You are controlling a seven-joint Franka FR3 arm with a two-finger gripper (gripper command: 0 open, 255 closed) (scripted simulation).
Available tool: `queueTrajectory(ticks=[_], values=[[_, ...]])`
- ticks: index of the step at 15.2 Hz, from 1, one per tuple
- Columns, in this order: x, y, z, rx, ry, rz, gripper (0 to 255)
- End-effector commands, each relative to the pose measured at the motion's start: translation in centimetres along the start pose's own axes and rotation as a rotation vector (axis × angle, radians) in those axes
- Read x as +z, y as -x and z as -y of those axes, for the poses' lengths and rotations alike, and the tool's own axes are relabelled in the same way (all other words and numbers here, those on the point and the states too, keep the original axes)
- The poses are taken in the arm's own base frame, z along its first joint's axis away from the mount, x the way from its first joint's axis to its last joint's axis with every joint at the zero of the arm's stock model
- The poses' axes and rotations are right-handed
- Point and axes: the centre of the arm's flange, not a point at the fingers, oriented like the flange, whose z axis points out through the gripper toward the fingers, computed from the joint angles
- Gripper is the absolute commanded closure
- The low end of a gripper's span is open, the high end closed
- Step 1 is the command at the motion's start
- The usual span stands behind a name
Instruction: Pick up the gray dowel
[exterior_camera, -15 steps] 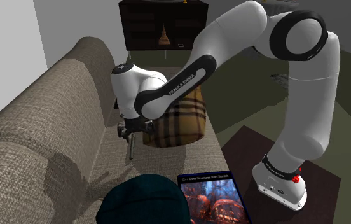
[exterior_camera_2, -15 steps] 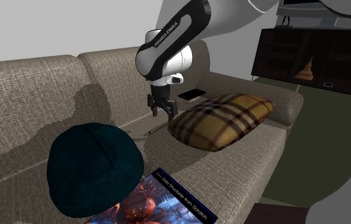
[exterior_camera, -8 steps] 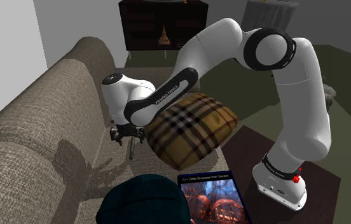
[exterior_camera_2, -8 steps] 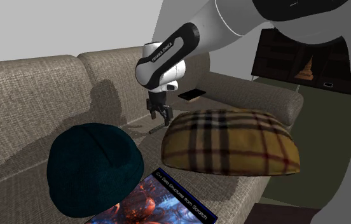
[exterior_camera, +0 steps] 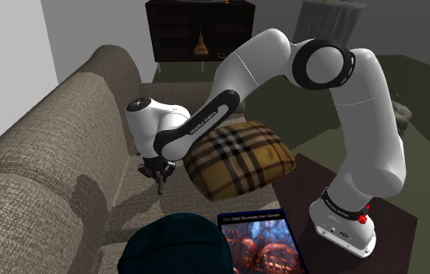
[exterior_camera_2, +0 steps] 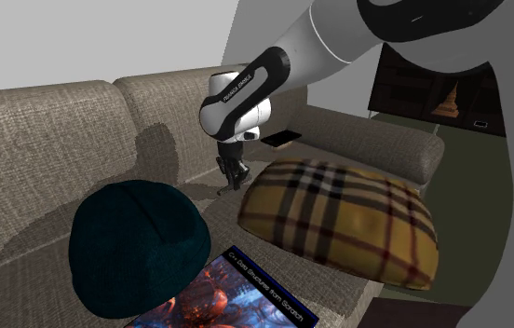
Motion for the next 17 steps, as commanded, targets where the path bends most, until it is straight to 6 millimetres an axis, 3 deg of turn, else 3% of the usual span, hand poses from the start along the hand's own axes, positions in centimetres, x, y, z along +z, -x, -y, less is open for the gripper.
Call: queueTrajectory(ticks=[1,7,17], values=[[0.4,0.0,-0.1,0.001,0.009,0.002,255],[0.3,-0.1,-0.2,0.001,0.009,0.002,255],[-4.9,-0.2,-0.3,0.001,0.009,0.002,255]])
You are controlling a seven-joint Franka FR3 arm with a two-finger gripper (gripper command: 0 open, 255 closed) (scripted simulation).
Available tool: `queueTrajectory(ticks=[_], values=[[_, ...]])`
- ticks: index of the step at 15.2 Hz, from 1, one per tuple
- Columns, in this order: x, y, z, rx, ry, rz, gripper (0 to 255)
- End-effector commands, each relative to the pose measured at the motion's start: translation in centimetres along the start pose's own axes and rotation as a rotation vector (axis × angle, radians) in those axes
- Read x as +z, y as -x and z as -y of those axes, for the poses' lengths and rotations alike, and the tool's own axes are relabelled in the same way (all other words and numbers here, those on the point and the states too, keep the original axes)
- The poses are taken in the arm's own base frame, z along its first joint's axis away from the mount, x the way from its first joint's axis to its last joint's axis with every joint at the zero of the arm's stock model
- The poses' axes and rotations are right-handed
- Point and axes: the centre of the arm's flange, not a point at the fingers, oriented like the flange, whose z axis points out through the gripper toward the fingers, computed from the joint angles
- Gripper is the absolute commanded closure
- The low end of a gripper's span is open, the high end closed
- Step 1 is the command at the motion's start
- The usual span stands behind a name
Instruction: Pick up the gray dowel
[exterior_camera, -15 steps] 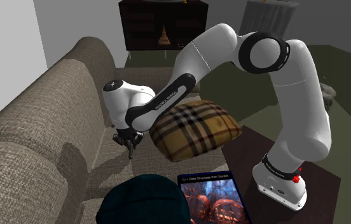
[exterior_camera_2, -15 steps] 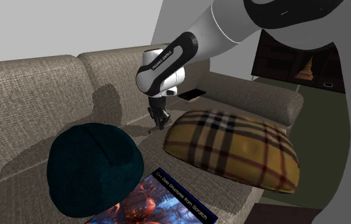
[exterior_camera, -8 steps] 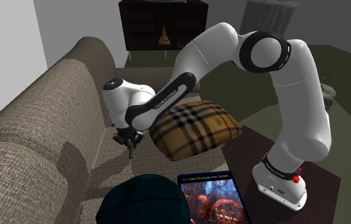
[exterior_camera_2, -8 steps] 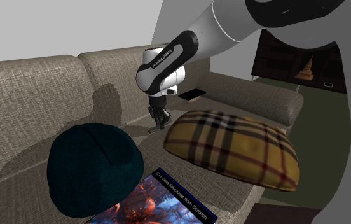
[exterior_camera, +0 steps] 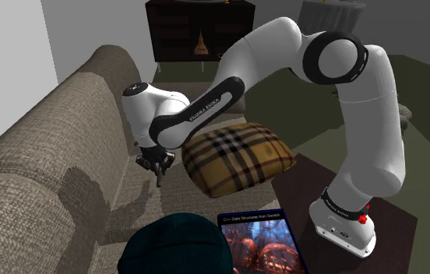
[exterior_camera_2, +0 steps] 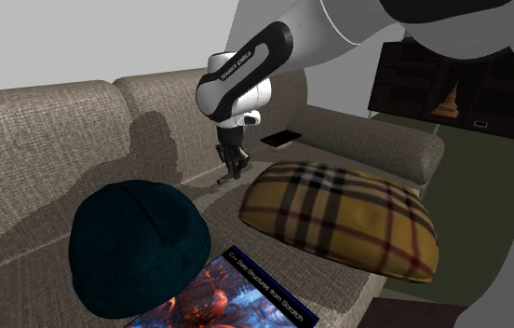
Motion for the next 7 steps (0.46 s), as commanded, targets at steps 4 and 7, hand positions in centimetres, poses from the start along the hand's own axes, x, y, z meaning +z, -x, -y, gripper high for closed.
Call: queueTrajectory(ticks=[4,7], values=[[-2.7,0.0,-0.1,0.0,0.0,0.0,255],[-3.3,0.0,-0.1,0.0,0.0,0.0,255]])
